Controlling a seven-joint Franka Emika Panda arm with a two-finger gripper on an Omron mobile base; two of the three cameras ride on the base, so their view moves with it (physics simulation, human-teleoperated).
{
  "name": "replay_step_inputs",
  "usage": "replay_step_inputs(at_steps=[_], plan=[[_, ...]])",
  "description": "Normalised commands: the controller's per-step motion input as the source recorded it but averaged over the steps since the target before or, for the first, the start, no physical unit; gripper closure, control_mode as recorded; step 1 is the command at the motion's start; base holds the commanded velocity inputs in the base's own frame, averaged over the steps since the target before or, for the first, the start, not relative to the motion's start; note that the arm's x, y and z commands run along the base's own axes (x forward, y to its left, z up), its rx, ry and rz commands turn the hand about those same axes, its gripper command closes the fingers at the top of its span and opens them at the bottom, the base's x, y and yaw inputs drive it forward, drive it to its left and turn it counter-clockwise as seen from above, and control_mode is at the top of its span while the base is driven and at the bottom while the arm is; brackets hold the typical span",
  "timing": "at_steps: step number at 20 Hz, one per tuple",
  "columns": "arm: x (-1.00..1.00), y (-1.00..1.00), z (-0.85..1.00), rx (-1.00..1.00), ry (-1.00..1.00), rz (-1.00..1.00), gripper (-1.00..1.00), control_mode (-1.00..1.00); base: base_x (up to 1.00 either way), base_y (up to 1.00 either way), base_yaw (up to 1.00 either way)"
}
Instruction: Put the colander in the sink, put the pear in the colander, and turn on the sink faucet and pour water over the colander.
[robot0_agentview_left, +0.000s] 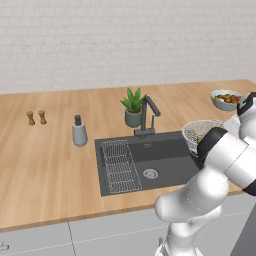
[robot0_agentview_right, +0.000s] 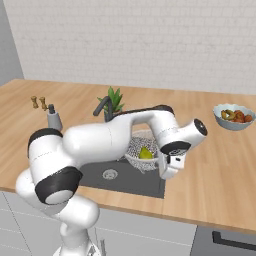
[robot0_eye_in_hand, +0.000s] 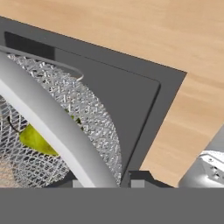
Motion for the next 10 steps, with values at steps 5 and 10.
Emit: replay_step_inputs(at_steps=[5,10], plan=[[0.25,0.3,0.0,0.0,0.07,0.06,1.0,-1.0,0.0,0.0,0.0],[0.04,0.31,-0.11,0.0,0.05,0.09,1.0,-1.0,0.0,0.0,0.0]])
